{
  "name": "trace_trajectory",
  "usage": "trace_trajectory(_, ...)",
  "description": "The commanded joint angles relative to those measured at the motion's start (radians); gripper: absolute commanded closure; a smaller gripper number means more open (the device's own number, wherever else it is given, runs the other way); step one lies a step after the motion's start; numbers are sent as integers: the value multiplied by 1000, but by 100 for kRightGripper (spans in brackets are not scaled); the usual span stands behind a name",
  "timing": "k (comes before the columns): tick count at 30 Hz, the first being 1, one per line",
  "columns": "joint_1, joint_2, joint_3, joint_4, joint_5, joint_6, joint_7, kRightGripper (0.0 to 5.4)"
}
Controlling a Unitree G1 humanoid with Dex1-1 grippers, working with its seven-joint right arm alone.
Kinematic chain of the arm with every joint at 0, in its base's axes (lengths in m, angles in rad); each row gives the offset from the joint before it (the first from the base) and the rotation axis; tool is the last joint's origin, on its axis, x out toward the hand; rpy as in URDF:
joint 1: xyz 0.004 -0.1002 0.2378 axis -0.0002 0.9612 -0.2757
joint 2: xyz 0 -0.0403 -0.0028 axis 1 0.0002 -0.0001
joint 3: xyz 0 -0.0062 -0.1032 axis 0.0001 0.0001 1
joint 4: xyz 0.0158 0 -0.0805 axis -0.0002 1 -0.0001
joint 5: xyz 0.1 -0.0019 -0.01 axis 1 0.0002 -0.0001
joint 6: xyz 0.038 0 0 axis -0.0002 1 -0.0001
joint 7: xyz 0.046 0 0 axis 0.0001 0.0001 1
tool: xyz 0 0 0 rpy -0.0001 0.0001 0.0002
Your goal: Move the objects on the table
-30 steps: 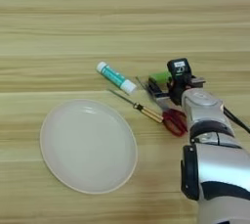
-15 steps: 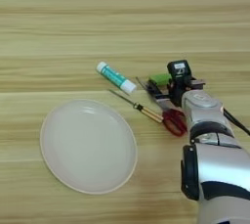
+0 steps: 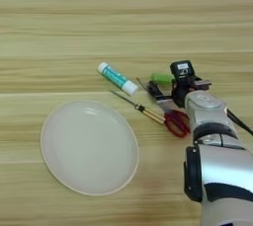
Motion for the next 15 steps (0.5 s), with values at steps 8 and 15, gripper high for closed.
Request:
trace_trajectory(8,-80,-36,-14,-70,13,-129,-7,5)
trace_trajectory(15,-83,-32,-23,-83,25,-169,1,5)
